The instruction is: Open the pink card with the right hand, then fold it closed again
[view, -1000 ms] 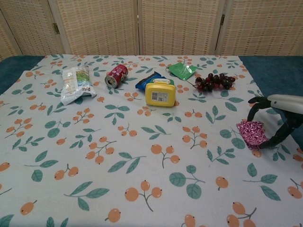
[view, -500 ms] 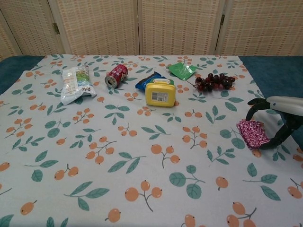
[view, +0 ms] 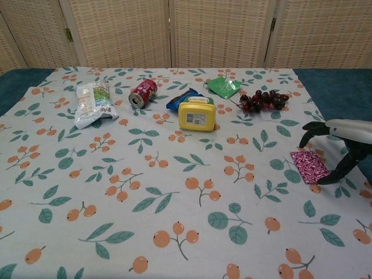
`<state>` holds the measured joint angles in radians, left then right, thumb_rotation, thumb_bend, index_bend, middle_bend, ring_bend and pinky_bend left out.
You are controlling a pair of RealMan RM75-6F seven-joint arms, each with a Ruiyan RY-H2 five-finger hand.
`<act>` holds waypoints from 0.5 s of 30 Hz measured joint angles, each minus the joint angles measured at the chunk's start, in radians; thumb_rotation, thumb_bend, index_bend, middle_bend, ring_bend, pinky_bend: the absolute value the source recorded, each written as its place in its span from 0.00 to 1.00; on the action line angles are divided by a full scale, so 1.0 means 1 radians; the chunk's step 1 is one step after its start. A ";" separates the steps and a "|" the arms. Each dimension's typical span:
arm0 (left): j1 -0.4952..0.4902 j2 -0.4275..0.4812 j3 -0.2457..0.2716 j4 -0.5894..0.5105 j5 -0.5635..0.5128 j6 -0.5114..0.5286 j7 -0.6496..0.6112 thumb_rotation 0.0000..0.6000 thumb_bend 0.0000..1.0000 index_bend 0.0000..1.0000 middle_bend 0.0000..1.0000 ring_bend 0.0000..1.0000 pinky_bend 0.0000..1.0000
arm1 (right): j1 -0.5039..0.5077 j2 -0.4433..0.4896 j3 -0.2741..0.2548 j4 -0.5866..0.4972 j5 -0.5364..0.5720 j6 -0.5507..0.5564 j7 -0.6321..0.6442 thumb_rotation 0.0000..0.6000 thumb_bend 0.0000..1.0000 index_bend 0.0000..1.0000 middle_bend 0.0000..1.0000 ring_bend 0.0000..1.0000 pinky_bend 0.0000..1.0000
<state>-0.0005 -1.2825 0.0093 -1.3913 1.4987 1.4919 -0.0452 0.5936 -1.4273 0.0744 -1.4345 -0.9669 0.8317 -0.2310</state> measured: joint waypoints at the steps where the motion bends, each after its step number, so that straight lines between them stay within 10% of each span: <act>1: 0.000 0.000 -0.001 0.000 0.000 0.001 -0.001 1.00 0.21 0.17 0.00 0.04 0.00 | -0.001 0.003 0.001 -0.003 -0.001 0.003 0.001 0.89 0.10 0.23 0.05 0.00 0.00; 15: -0.011 0.014 -0.013 -0.017 0.012 0.012 -0.001 1.00 0.21 0.17 0.00 0.04 0.00 | -0.161 0.130 -0.018 -0.173 -0.197 0.335 0.079 1.00 0.10 0.23 0.06 0.00 0.00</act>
<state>-0.0112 -1.2684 -0.0035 -1.4080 1.5106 1.5041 -0.0466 0.4324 -1.2977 0.0560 -1.6078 -1.1641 1.1672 -0.1518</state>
